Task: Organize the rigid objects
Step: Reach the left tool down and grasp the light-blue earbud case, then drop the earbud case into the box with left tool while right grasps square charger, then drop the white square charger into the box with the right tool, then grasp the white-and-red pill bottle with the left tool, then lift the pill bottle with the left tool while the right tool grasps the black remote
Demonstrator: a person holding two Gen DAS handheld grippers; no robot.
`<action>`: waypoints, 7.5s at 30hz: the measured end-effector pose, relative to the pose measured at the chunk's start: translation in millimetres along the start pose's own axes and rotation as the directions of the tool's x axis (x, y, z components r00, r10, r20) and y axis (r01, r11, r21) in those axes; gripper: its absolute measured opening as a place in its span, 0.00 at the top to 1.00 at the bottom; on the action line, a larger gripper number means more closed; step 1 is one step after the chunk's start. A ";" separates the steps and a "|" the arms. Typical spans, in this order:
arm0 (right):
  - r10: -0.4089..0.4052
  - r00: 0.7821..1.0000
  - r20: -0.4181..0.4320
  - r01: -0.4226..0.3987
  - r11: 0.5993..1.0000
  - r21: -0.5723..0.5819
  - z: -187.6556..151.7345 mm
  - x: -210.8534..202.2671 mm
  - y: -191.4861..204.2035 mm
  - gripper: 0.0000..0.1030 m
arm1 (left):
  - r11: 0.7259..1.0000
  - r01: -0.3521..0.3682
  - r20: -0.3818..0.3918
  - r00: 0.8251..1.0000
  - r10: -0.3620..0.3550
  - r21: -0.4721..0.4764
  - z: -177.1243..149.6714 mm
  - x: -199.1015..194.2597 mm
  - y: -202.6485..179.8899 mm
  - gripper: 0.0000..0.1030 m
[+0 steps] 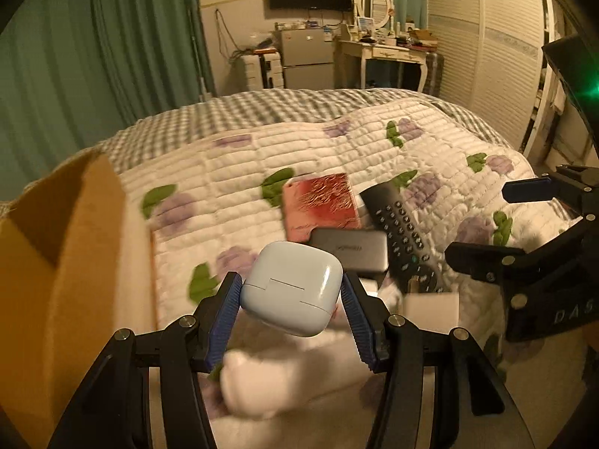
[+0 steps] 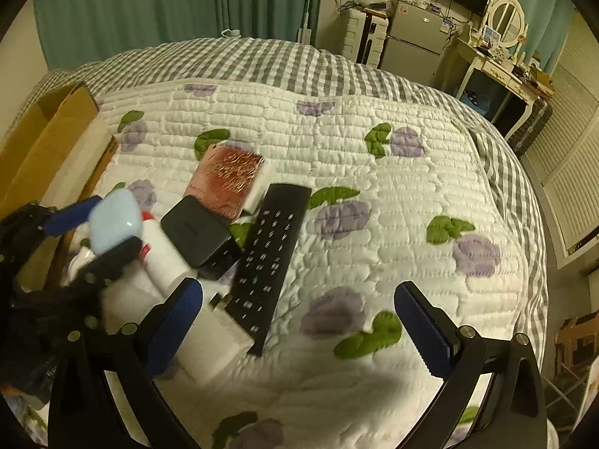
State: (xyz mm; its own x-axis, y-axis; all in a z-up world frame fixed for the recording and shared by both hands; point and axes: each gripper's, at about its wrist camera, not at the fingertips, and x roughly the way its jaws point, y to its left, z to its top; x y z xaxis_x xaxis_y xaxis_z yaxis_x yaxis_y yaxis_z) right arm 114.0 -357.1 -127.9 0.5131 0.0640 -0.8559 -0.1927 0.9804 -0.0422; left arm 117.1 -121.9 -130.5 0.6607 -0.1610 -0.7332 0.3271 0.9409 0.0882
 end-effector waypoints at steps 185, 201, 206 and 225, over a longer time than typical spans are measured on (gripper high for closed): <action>0.040 0.990 -0.132 -0.048 0.997 -0.057 16.8 71.8 13.9 0.43 | 0.995 -0.054 -0.023 0.998 0.052 -0.079 1.9 24.5 8.0 0.23; 0.038 0.997 -0.074 -0.041 0.998 -0.048 13.5 61.3 13.0 0.64 | 0.995 -0.065 -0.050 0.997 0.061 -0.076 -1.6 15.4 -1.2 0.23; 0.043 0.999 0.001 -0.043 0.997 -0.058 7.8 27.4 14.8 0.80 | 0.997 -0.048 -0.028 0.999 0.046 -0.065 1.2 -2.2 -8.8 0.23; 0.069 0.955 0.287 -0.055 0.997 -0.057 37.0 -130.4 69.6 0.80 | 0.993 -0.059 0.180 0.981 0.077 -0.103 32.8 -136.6 62.3 0.23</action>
State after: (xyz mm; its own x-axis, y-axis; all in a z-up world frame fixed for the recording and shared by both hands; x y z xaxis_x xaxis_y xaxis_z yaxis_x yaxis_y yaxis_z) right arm 64.6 -290.3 -0.2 0.7170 0.1821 -0.6728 -0.2679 0.9631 -0.0248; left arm 69.4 -51.0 -2.7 0.7946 -0.1394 -0.5910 0.2165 0.9744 0.0613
